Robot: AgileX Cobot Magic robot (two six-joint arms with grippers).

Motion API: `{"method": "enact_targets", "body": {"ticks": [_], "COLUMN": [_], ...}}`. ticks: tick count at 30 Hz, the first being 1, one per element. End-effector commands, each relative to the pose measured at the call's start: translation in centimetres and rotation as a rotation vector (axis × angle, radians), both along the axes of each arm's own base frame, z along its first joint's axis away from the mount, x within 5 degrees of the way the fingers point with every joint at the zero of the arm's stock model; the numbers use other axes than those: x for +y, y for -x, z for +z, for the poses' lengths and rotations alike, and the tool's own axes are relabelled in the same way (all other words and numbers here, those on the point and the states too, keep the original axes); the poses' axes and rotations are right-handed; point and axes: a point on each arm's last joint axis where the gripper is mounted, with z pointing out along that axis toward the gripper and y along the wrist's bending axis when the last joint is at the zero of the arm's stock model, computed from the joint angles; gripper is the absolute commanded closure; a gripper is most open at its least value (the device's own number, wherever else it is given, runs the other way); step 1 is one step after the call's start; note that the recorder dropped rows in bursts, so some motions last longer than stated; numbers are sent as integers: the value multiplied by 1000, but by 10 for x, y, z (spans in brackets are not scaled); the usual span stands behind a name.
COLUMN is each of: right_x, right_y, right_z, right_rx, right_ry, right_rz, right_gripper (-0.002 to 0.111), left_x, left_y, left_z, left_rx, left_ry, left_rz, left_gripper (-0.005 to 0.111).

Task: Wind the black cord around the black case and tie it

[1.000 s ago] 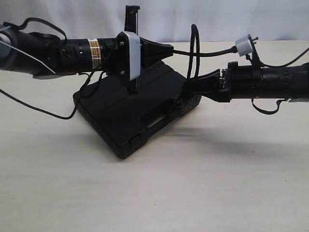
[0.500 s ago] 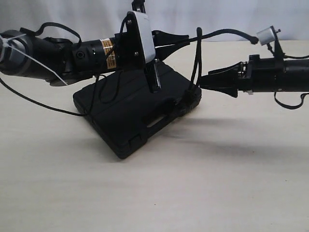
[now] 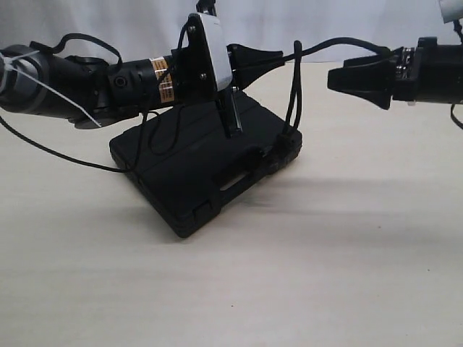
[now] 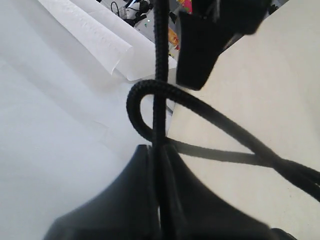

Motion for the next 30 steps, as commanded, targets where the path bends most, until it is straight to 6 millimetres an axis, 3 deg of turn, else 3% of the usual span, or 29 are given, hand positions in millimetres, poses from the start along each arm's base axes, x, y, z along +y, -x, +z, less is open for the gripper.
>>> {"method": "enact_targets", "body": {"ticks": [1, 6, 8, 11, 21, 30], "right_x": [2, 5, 5, 5, 11, 21], "right_y": [13, 21, 21, 22, 19, 18], "right_z": [27, 51, 52, 50, 36, 43], "right_rx": [-60, -20, 10, 53, 108, 48], "right_ry": [1, -108, -127, -125, -94, -128], "right_rz": [2, -56, -63, -61, -20, -6], "right_gripper": [35, 35, 38, 53, 56, 90], "left_x": [-3, -3, -3, -3, -3, -3], "left_y": [0, 0, 0, 0, 0, 0], "left_z": [3, 3, 3, 3, 3, 3], "left_rx": [3, 3, 3, 3, 3, 3], "left_ry": [26, 26, 26, 26, 26, 26], "left_rz": [-4, -4, -4, -4, -4, -4], "left_gripper": [107, 107, 107, 107, 107, 107]}}
